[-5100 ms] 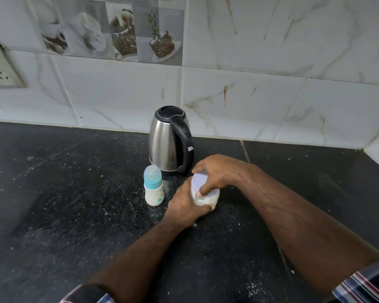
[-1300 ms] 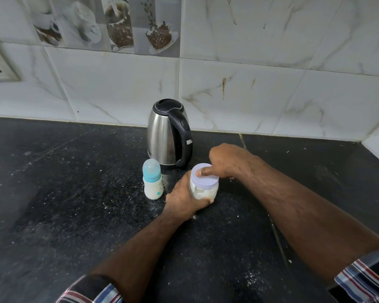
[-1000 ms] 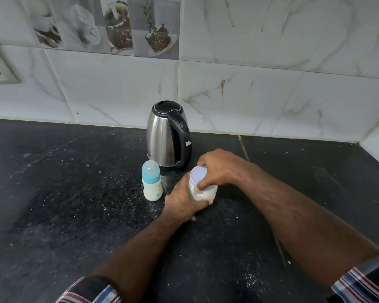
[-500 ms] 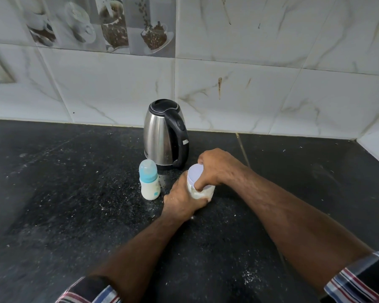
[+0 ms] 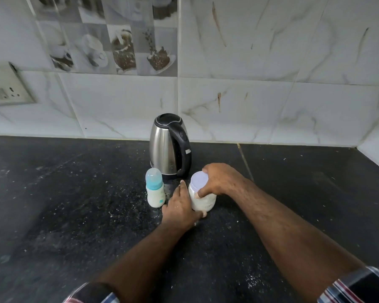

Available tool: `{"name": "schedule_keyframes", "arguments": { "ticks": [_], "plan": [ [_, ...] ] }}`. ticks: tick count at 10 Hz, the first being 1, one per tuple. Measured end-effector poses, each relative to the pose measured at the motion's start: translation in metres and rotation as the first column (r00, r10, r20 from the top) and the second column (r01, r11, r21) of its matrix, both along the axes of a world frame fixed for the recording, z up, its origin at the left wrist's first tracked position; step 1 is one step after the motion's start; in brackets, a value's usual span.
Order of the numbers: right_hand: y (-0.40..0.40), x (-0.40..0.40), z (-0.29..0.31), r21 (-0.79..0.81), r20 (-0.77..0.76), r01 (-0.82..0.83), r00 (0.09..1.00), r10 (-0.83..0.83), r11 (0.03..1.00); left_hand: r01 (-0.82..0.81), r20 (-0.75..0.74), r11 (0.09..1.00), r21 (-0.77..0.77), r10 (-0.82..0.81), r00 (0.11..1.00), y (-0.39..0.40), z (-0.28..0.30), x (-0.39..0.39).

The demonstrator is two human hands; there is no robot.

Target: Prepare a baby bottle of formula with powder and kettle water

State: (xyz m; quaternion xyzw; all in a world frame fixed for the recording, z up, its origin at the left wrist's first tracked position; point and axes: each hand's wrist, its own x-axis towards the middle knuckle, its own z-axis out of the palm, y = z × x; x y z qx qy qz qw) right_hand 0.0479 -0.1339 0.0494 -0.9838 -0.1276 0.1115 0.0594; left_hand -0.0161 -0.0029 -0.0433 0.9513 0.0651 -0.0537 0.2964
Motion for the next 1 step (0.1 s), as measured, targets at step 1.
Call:
{"name": "schedule_keyframes", "arguments": {
  "ticks": [1],
  "plan": [
    [-0.0030,-0.0014,0.0016,0.082,0.028,0.050,0.998,-0.053,0.995,0.033,0.052,0.999,0.007,-0.033,0.998,0.0062,0.0049,-0.0070]
  ]
}}
